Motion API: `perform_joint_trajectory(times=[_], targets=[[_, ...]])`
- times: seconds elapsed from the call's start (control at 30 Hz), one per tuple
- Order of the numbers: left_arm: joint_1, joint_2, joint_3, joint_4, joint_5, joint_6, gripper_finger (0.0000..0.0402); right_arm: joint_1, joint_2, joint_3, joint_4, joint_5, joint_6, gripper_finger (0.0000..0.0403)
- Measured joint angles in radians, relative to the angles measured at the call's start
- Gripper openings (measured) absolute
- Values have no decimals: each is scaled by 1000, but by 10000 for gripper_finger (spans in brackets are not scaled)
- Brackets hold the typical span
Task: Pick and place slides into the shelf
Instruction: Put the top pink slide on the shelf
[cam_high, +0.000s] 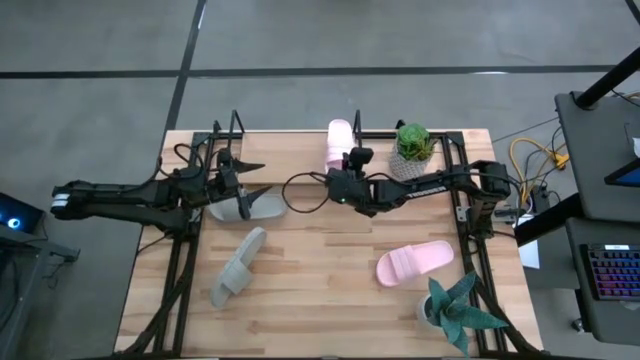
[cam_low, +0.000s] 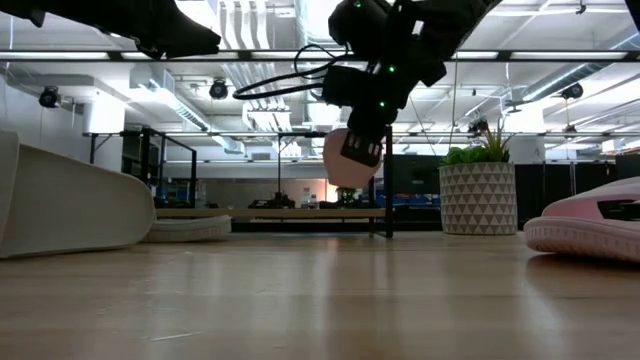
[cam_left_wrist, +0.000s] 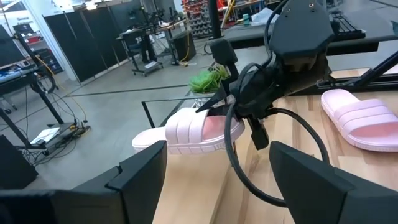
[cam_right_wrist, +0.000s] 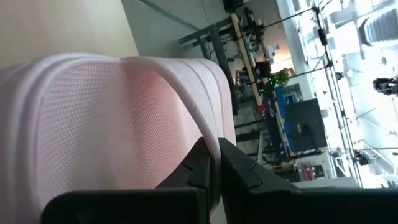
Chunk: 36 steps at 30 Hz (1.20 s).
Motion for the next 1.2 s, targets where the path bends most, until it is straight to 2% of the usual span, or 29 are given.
perform_joint_trajectory(times=[0.13, 0.77, 0.93, 1.2], targets=[[0, 0, 0, 0, 0, 0, 267, -5, 0, -32, 102, 1, -72, 8], [0, 7, 0, 0, 0, 0, 267, -21, 1, -62, 136, -8, -81, 8], [0, 14, 0, 1, 0, 0, 267, -22, 48, -61, 224, 8, -199, 8], [0, 13, 0, 0, 0, 1, 267, -22, 117, -43, 227, 18, -216, 8]])
